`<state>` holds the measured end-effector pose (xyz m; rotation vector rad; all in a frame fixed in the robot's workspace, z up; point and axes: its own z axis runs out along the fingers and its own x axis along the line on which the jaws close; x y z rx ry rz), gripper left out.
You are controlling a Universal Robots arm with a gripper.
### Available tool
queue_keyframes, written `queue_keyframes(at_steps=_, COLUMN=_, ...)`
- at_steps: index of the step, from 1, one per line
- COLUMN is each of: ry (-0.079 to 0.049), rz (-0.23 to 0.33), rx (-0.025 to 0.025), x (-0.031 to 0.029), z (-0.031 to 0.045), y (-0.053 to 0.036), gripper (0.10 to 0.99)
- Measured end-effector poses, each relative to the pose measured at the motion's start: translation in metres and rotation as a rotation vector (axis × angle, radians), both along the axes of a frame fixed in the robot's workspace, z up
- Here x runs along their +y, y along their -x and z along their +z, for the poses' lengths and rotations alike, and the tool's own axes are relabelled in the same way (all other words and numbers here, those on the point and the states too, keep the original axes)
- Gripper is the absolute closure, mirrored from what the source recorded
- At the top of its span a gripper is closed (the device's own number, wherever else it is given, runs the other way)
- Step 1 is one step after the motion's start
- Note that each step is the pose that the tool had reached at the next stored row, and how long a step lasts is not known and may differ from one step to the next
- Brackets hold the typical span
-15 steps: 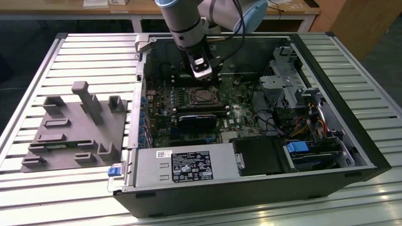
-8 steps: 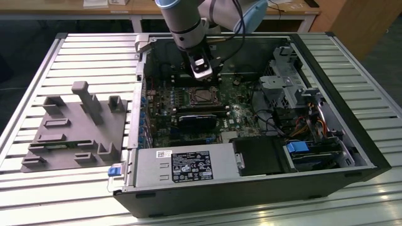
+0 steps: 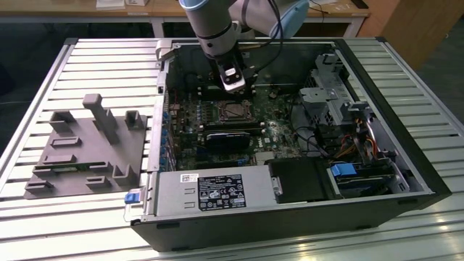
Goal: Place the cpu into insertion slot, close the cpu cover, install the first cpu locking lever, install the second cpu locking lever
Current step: 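Install the first cpu locking lever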
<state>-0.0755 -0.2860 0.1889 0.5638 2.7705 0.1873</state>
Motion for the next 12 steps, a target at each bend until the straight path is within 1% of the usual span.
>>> queue_keyframes(at_steps=8, ry=0.0, rz=0.0, rx=0.0, x=-0.0004, z=0.0003, y=-0.0003, gripper=0.984)
queue_keyframes(at_steps=12, ry=0.0, rz=0.0, rx=-0.0001, x=-0.0004, z=0.0039, y=-0.0003, gripper=0.984)
